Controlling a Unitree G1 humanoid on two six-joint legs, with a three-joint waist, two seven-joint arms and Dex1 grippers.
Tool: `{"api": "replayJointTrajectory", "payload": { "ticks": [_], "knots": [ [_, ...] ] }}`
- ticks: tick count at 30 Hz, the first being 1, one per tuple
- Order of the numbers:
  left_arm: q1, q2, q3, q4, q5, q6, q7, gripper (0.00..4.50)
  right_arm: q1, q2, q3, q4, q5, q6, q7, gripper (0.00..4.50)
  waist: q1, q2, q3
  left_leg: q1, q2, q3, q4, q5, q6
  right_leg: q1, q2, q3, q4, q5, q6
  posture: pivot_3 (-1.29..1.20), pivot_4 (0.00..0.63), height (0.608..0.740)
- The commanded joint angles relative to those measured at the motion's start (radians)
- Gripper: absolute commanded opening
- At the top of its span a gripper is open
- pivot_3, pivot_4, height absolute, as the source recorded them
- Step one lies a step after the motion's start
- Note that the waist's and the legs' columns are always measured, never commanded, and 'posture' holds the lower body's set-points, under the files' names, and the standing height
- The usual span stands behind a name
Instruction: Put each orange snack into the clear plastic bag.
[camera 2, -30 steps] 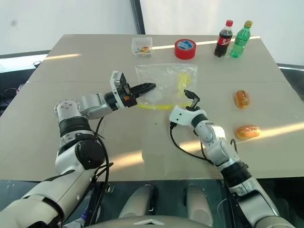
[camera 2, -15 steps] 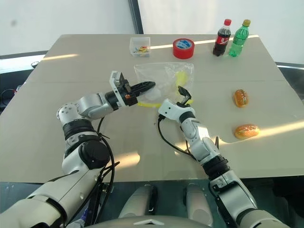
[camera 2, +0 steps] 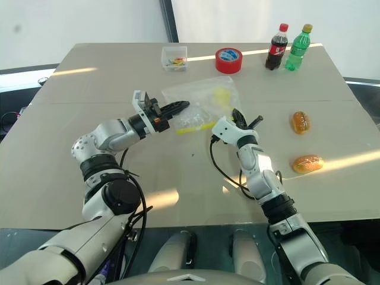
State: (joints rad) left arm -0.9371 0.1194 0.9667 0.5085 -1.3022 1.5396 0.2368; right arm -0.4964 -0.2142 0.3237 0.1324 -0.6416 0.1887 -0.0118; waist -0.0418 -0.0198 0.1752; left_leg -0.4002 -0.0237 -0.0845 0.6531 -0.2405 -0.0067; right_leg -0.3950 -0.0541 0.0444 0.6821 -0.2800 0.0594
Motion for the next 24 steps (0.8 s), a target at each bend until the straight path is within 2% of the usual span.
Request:
{"api": "replayJointTrajectory", "payload": {
  "ticks": [1,2,5,7,9,10,12,14,16,18,20,24],
  "knots": [
    [0.031,0.006,-0.061,-0.091,-0.022,-0.02,-0.006,0.0,-0.02,-0.023,-0.015,-0.086,0.005,-0.016,0.037,0.05,0.0,0.0,0.0,0.0,0.0,0.0,0.0,0.0,0.0,0.0,0.0,0.0,0.0,0.0,0.0,0.0,0.15,0.74],
    [0.049,0.013,-0.097,-0.128,-0.001,-0.031,-0.023,0.0,-0.024,-0.032,-0.02,-0.096,0.011,-0.018,0.05,0.05,0.001,0.0,0.0,0.0,0.0,0.0,0.0,0.0,0.0,0.0,0.0,0.0,0.0,0.0,0.0,0.0,0.15,0.74],
    [0.115,0.053,-0.208,-0.247,0.022,-0.037,-0.123,0.7,-0.052,-0.092,-0.061,-0.112,0.047,-0.028,0.113,0.0,0.001,0.0,0.0,0.0,0.0,0.0,0.0,0.0,0.0,0.0,0.0,0.0,0.0,0.0,0.0,0.0,0.15,0.74],
    [0.187,0.125,-0.354,-0.359,0.108,-0.09,-0.23,1.57,-0.076,-0.129,-0.081,-0.107,0.07,-0.035,0.15,0.0,0.0,0.0,0.0,0.0,0.0,0.0,0.0,0.0,0.0,0.0,0.0,0.0,0.0,0.0,0.0,0.0,0.15,0.74],
    [0.266,0.21,-0.515,-0.488,0.224,-0.212,-0.373,2.31,-0.104,-0.155,-0.097,-0.091,0.097,-0.031,0.186,0.0,-0.003,0.0,0.0,0.0,0.0,0.001,-0.001,0.0,0.0,0.0,0.002,0.001,0.0,0.0,0.0,0.0,0.15,0.74],
    [0.311,0.273,-0.597,-0.57,0.289,-0.309,-0.493,2.83,-0.125,-0.174,-0.099,-0.078,0.107,-0.026,0.221,0.0,-0.003,0.0,0.0,0.001,0.0,0.002,-0.002,0.0,-0.001,0.0,0.002,0.002,-0.001,0.0,0.0,0.0,0.15,0.74],
    [0.368,0.356,-0.695,-0.661,0.384,-0.473,-0.667,2.83,-0.156,-0.201,-0.107,-0.058,0.123,-0.012,0.272,0.0,-0.002,0.0,0.0,0.001,0.0,0.003,-0.004,0.001,-0.001,-0.001,0.002,0.002,-0.001,0.0,-0.001,0.0,0.15,0.74],
    [0.41,0.459,-0.819,-0.753,0.553,-0.685,-0.796,2.83,-0.201,-0.214,-0.12,-0.024,0.145,0.027,0.32,0.0,0.002,0.0,0.0,0.001,0.001,0.003,-0.005,0.001,-0.001,-0.001,0.002,0.002,-0.002,0.0,-0.001,0.0,0.15,0.74],
    [0.423,0.515,-0.906,-0.833,0.685,-0.842,-0.854,2.83,-0.24,-0.216,-0.125,0.013,0.163,0.06,0.351,0.0,0.004,0.001,0.0,0.001,0.0,0.003,-0.005,0.001,-0.001,-0.001,0.002,0.002,-0.003,0.0,-0.001,0.0,0.15,0.74],
    [0.427,0.554,-1.003,-0.897,0.878,-1.032,-0.846,2.83,-0.272,-0.206,-0.125,0.044,0.173,0.086,0.363,0.0,0.008,0.001,0.0,0.001,0.001,0.002,-0.005,0.001,-0.001,-0.001,0.001,0.002,-0.004,0.001,-0.002,0.0,0.15,0.74],
    [0.431,0.563,-1.07,-0.946,0.96,-1.083,-0.842,2.83,-0.303,-0.192,-0.115,0.076,0.181,0.109,0.377,0.0,0.009,0.001,0.0,0.0,0.0,0.003,-0.005,0.001,-0.001,-0.001,0.0,0.002,-0.004,0.001,-0.002,0.0,0.15,0.74],
    [0.432,0.536,-1.148,-0.993,1.003,-1.066,-0.856,2.83,-0.348,-0.158,-0.097,0.114,0.187,0.145,0.387,0.0,0.004,0.001,0.0,-0.001,0.0,0.003,-0.006,0.0,0.0,-0.002,0.001,0.002,-0.004,0.0,-0.001,0.0,0.15,0.74]
  ]
}}
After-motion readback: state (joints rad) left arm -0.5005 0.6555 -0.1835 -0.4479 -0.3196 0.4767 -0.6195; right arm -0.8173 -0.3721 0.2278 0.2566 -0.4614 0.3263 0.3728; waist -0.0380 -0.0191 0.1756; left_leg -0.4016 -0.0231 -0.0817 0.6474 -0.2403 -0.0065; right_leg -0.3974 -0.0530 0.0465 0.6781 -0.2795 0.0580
